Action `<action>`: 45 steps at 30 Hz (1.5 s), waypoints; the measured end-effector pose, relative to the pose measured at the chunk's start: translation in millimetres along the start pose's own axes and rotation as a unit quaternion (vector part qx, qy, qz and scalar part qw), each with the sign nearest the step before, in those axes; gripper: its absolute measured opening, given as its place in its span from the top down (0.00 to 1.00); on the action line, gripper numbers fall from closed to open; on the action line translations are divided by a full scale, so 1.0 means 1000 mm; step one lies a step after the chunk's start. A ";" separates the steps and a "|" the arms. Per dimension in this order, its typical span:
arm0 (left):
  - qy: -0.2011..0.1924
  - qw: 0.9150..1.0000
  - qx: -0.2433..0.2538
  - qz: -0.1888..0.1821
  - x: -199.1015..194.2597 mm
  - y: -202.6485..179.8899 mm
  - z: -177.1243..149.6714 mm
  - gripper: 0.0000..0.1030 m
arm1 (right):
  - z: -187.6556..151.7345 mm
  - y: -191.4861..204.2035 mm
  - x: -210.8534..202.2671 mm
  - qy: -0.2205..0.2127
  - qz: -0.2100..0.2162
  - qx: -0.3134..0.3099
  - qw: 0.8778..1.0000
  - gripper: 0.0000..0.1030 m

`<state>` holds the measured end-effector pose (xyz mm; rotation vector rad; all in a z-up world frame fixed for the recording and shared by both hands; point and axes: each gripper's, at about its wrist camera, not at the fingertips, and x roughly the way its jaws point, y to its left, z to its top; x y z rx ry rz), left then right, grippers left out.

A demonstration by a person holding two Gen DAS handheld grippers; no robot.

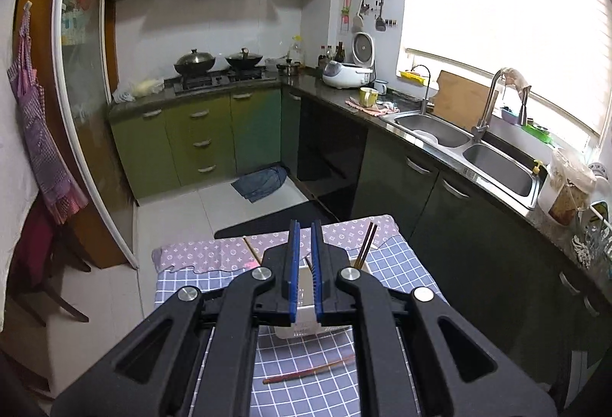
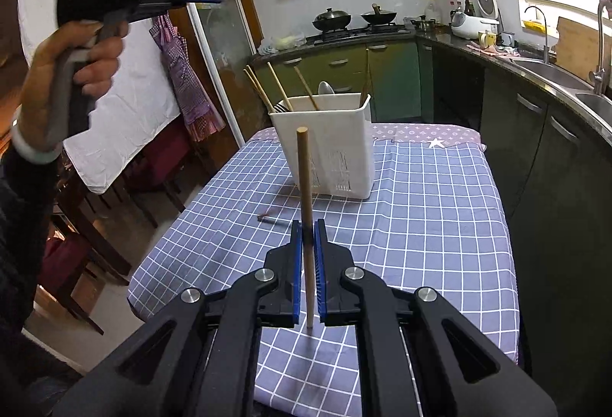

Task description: Organize utensils

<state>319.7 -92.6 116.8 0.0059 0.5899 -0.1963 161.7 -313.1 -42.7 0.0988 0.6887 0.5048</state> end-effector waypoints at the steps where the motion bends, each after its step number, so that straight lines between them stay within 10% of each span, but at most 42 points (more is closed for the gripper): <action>1: 0.003 1.000 0.001 -0.001 0.002 -0.001 -0.001 0.94 | 0.000 -0.001 0.000 0.000 0.000 0.002 1.000 0.93; 8: 0.047 0.998 0.023 -0.027 0.013 -0.002 -0.044 0.94 | 0.023 0.001 -0.004 -0.013 0.022 0.003 1.000 0.93; 20: 0.082 0.993 0.051 -0.066 -0.008 0.014 -0.119 0.94 | 0.184 0.012 -0.024 -0.176 -0.038 -0.005 0.984 0.93; 33: 0.103 0.981 0.123 -0.107 0.006 0.014 -0.155 0.85 | 0.201 -0.003 0.118 -0.032 -0.089 -0.010 0.996 0.88; 37: 0.120 0.966 0.184 -0.136 0.024 -0.008 -0.163 0.72 | 0.195 -0.001 0.085 -0.053 -0.077 -0.017 0.995 0.83; 45: 0.215 0.901 0.287 -0.244 0.098 -0.054 -0.183 0.72 | 0.124 -0.008 0.011 -0.029 -0.036 -0.017 0.999 0.71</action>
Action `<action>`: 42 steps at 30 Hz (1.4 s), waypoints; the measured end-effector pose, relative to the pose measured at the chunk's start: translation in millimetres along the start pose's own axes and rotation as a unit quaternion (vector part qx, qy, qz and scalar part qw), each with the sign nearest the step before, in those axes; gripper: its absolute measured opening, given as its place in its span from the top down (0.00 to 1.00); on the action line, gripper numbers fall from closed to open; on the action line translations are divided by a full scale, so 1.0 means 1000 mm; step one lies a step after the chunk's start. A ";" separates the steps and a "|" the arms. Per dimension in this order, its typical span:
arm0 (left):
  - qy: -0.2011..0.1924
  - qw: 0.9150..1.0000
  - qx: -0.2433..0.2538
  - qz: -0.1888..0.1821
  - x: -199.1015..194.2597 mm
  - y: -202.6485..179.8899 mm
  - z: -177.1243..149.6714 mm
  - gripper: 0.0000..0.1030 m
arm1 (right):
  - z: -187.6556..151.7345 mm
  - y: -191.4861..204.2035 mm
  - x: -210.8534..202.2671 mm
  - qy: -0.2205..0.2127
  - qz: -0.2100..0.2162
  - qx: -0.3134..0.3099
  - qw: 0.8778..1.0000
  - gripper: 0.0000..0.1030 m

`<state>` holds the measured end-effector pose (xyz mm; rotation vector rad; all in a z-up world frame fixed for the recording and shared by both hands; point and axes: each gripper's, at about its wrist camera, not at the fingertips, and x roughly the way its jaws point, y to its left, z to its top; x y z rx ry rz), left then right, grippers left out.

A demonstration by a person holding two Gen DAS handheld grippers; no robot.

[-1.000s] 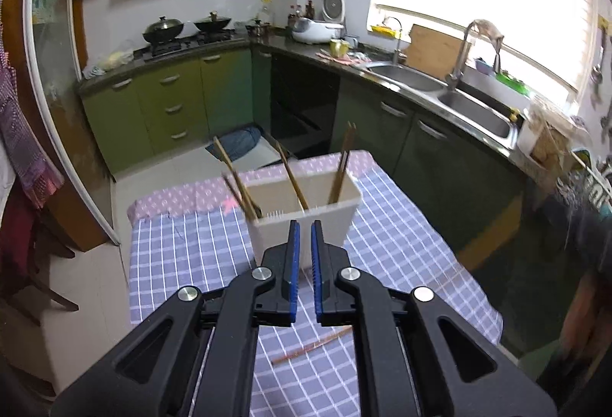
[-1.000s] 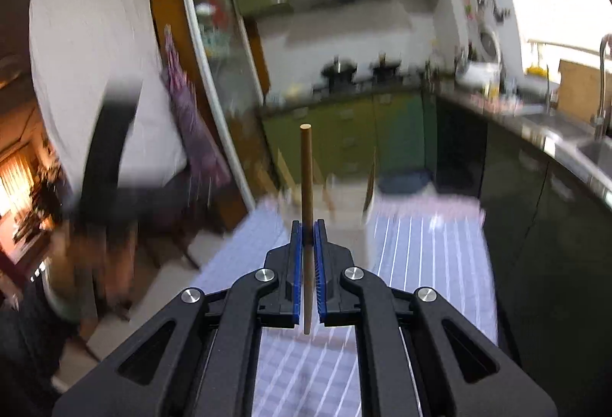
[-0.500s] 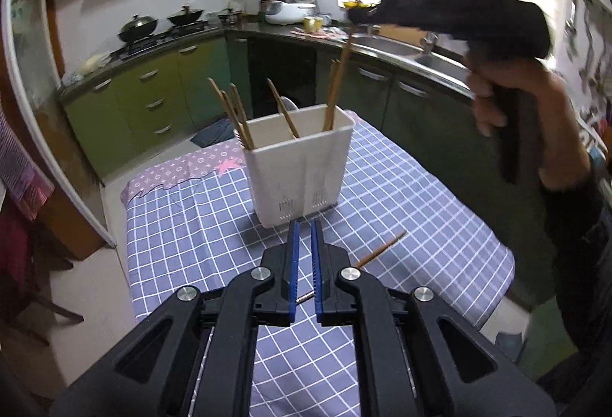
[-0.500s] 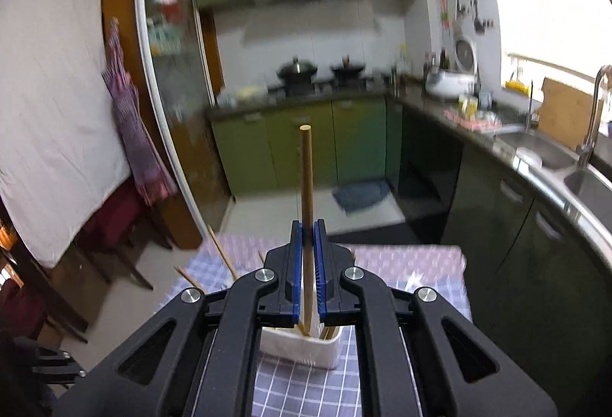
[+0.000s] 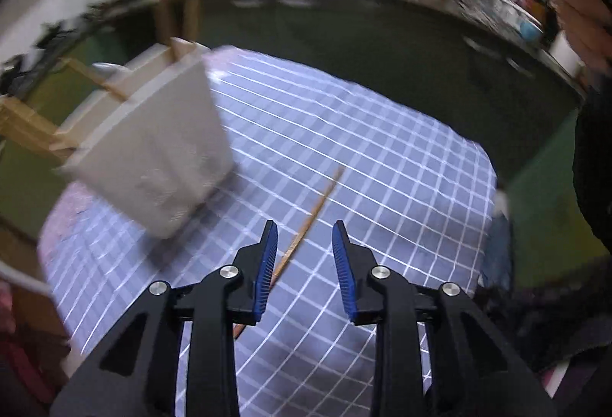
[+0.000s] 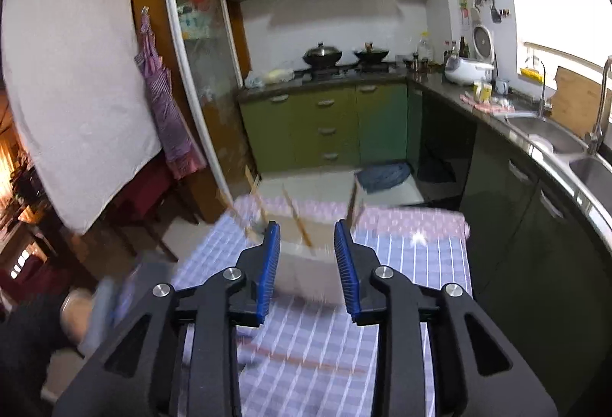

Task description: Organize utensils

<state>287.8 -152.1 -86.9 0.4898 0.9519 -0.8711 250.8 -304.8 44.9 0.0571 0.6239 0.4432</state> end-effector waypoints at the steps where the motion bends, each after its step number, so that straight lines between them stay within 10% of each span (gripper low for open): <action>1: 0.012 1.000 0.013 -0.014 0.013 0.001 0.004 0.72 | -0.011 -0.004 -0.004 0.008 0.003 0.006 1.000 0.71; 20: 0.127 0.985 0.092 -0.069 0.122 -0.007 0.020 0.73 | -0.148 -0.077 -0.055 0.057 0.012 0.138 0.989 0.60; 26: 0.134 0.985 0.095 -0.052 0.127 -0.001 0.023 0.92 | -0.174 -0.086 -0.066 0.068 0.008 0.161 0.985 0.58; 42: -0.022 1.000 0.009 0.021 0.027 -0.006 0.023 0.94 | -0.217 -0.087 -0.043 0.097 0.048 0.202 0.973 0.56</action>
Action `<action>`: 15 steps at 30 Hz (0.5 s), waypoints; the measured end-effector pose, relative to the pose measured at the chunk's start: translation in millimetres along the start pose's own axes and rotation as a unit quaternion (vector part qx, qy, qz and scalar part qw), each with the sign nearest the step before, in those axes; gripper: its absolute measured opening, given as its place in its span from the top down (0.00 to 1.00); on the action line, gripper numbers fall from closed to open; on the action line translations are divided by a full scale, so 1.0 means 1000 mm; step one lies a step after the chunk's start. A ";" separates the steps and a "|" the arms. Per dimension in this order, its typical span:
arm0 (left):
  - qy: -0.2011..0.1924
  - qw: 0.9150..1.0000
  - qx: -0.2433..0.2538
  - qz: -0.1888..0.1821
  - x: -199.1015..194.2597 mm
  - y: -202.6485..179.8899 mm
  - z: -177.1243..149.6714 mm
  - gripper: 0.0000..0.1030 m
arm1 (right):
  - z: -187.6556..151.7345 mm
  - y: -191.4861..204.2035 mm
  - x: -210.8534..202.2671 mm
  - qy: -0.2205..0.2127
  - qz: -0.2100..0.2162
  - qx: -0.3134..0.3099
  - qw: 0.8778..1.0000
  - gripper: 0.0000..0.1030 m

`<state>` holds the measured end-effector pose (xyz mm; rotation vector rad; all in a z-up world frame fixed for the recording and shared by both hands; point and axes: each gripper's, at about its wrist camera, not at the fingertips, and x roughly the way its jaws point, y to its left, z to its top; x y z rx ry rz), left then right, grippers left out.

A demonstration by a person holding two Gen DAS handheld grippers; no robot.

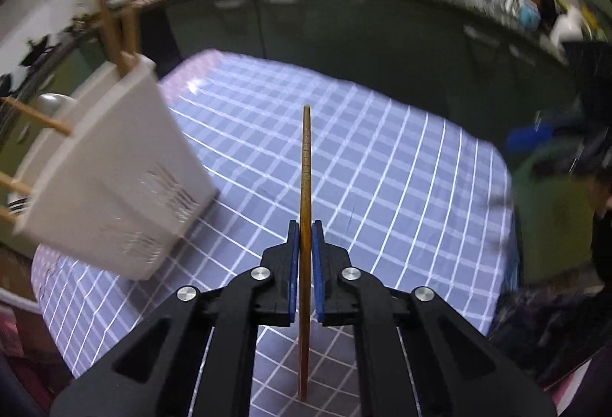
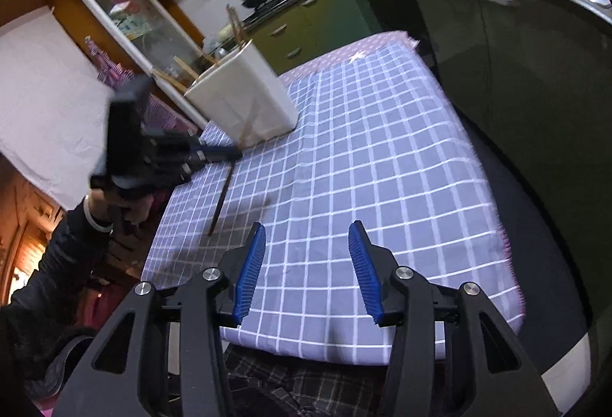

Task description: Organize utensils

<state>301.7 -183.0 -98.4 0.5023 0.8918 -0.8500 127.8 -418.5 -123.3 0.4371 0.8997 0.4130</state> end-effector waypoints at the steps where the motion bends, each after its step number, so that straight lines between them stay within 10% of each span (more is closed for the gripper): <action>1: -0.014 1.000 -0.009 0.003 -0.010 -0.001 0.001 0.94 | -0.002 0.001 0.003 0.004 0.006 0.000 1.000 0.56; 15: -0.099 0.993 -0.055 0.019 -0.100 -0.013 0.010 0.94 | 0.004 0.053 0.026 0.007 0.028 -0.079 0.996 0.56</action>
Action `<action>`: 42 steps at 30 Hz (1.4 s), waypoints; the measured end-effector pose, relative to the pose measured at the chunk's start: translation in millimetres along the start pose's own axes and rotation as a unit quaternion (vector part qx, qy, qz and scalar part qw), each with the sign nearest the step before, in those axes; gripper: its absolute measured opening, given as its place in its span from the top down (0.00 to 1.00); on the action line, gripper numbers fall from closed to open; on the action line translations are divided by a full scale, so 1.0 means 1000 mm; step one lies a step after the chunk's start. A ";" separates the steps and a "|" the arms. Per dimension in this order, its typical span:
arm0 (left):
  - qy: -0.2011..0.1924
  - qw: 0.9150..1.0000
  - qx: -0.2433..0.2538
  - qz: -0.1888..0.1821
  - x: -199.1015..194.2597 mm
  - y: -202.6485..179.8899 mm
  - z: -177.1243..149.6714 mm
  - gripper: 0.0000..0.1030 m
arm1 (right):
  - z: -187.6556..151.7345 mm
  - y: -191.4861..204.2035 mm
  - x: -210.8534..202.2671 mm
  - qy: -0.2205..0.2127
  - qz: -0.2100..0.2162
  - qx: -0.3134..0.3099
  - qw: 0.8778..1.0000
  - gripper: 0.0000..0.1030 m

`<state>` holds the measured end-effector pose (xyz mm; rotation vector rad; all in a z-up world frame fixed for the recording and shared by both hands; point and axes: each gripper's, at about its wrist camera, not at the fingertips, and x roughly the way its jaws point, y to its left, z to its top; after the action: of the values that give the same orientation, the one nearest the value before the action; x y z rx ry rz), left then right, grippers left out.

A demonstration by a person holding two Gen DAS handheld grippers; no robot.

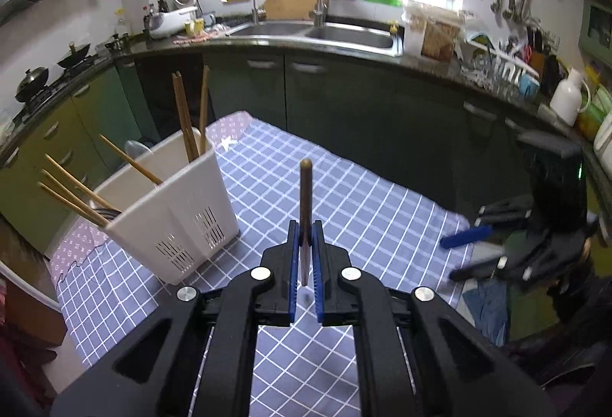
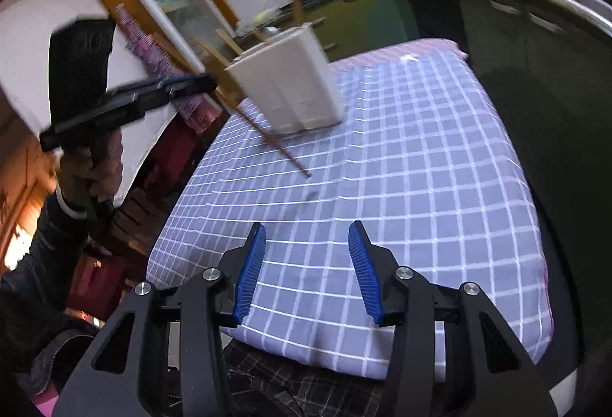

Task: Organize utensils
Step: 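Lift the chopstick over the white caddy and open the left gripper to drop it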

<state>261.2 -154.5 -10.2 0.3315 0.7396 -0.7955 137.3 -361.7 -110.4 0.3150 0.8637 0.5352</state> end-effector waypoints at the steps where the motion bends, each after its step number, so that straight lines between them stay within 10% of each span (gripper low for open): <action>1: -0.003 1.000 -0.003 0.002 -0.006 0.000 0.004 0.94 | 0.000 0.002 0.001 0.001 0.005 -0.003 1.000 0.56; 12: -0.042 0.995 -0.048 0.073 -0.063 0.028 0.057 0.94 | -0.018 -0.026 0.008 0.006 0.009 0.039 0.999 0.54; 25: -0.089 0.967 -0.166 0.172 -0.056 0.112 0.077 0.94 | -0.013 -0.027 0.012 -0.004 -0.014 0.024 1.000 0.53; 42: -0.110 0.966 -0.175 0.154 -0.068 0.106 0.092 0.94 | -0.015 -0.028 0.026 0.015 -0.006 0.022 1.000 0.53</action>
<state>351.3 -96.3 103.1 0.0348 0.5864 -0.3883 147.5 -369.5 -149.2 0.3423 0.9070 0.5119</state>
